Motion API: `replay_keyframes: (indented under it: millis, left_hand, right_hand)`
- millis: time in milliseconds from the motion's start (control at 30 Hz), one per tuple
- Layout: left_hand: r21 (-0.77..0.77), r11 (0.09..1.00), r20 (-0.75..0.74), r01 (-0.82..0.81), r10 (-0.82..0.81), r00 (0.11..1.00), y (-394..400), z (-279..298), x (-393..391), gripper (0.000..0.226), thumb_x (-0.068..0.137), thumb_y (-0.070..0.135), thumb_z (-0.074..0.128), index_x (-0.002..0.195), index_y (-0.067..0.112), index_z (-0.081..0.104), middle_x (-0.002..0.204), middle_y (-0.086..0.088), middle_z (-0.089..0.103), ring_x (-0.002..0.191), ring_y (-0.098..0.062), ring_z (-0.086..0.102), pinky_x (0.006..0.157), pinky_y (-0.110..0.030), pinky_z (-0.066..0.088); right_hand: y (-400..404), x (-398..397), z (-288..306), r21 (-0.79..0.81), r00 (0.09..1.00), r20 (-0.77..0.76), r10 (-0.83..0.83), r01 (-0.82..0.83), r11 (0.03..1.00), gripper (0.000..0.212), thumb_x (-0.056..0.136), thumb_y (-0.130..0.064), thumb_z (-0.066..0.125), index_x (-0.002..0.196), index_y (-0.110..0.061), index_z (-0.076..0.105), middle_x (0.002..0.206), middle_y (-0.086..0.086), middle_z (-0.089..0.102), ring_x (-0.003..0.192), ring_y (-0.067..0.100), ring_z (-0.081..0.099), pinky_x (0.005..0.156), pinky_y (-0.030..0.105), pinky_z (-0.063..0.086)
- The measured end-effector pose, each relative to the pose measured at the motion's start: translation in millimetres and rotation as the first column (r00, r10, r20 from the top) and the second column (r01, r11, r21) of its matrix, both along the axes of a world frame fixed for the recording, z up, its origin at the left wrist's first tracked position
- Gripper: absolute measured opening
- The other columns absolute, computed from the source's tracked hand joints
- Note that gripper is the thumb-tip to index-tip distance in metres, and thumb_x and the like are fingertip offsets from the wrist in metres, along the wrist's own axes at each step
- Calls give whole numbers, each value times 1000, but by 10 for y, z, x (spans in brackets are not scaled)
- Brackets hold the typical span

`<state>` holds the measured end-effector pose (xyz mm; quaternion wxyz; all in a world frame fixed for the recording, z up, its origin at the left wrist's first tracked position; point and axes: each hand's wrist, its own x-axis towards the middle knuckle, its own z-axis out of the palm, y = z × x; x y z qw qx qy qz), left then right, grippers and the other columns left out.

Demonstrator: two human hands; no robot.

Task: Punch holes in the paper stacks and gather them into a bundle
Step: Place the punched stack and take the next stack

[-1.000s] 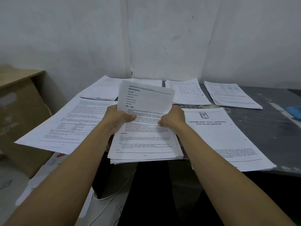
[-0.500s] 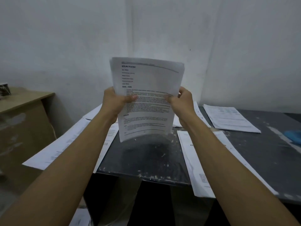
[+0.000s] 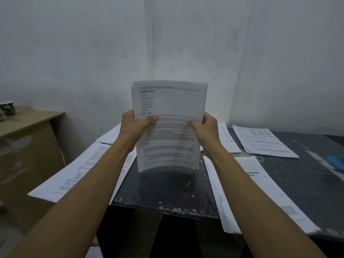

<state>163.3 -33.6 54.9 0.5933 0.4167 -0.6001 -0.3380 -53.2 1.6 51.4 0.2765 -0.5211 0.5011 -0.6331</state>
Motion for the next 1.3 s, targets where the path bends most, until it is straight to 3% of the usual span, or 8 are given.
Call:
replay_keyframes:
  millis: [67, 200, 367, 533, 733, 933, 1133, 1300]
  left_hand:
    - [15, 1000, -9, 24, -23, 1000, 13, -57, 14, 22, 76, 24, 86, 95, 25, 73, 89, 11, 77, 77, -9, 75, 56, -20, 57]
    - [33, 999, -35, 24, -23, 999, 21, -114, -46, 19, 79, 22, 83, 96, 22, 73, 88, 10, 78, 77, -11, 75, 61, -28, 62]
    - [-12, 1000, -41, -1, 1, 999, 24, 7, -63, 19, 79, 25, 83, 95, 26, 72, 86, 15, 76, 75, -6, 74, 53, -19, 56]
    - [69, 998, -22, 6, -4, 1000, 39, -202, -51, 24, 77, 25, 85, 97, 23, 73, 94, 6, 77, 83, -19, 74, 76, -45, 61]
    - [81, 996, -13, 30, -29, 1000, 32, -209, -12, 32, 74, 25, 87, 102, 18, 73, 100, 2, 77, 88, -25, 74, 82, -52, 59]
    - [81, 995, -12, 51, -50, 999, 26, -222, -5, 34, 70, 28, 87, 101, 21, 73, 96, 6, 77, 84, -20, 74, 77, -46, 61]
    - [77, 994, -11, 72, -71, 997, 10, -218, 25, 38, 64, 32, 89, 98, 24, 74, 95, 7, 78, 81, -17, 75, 70, -37, 60]
    - [59, 994, -21, 94, -93, 995, 44, -202, 24, 43, 56, 40, 89, 95, 27, 74, 92, 10, 78, 77, -12, 75, 54, -20, 57]
  right_hand:
    - [7, -28, -90, 42, 1000, 23, -4, 3, 999, 16, 86, -16, 69, 95, -27, 63, 96, -10, 69, 89, 12, 66, 64, 22, 51]
    - [-6, -2, -170, 72, 998, 64, 19, -23, 997, 15, 92, -12, 62, 93, -28, 65, 95, -10, 70, 89, 14, 67, 63, 22, 50]
    - [-19, -39, -66, 5, 995, 96, -40, 40, 999, 14, 84, -12, 63, 85, -25, 69, 86, -8, 73, 82, 14, 69, 60, 23, 52]
    - [-32, -72, -323, 121, 993, 114, -35, 21, 992, 16, 80, -6, 63, 88, -18, 69, 87, -7, 73, 82, 14, 68, 60, 24, 51]
    - [-77, -64, -336, 134, 985, 160, -70, 48, 990, 20, 75, -2, 65, 91, -15, 65, 87, -6, 72, 81, 12, 68, 59, 21, 50]
    - [-71, 30, -328, 141, 992, 120, -34, 17, 990, 24, 75, -2, 63, 88, -23, 63, 87, -12, 70, 81, 7, 65, 52, 13, 47]
    - [-116, 33, -318, 150, 995, 96, 23, -37, 988, 27, 74, -3, 62, 91, -24, 61, 92, -11, 69, 85, 9, 65, 54, 16, 48]
    - [-149, -26, -262, 91, 988, 137, -68, 56, 994, 40, 78, -7, 65, 113, -21, 53, 104, -9, 64, 91, 9, 63, 63, 20, 48]
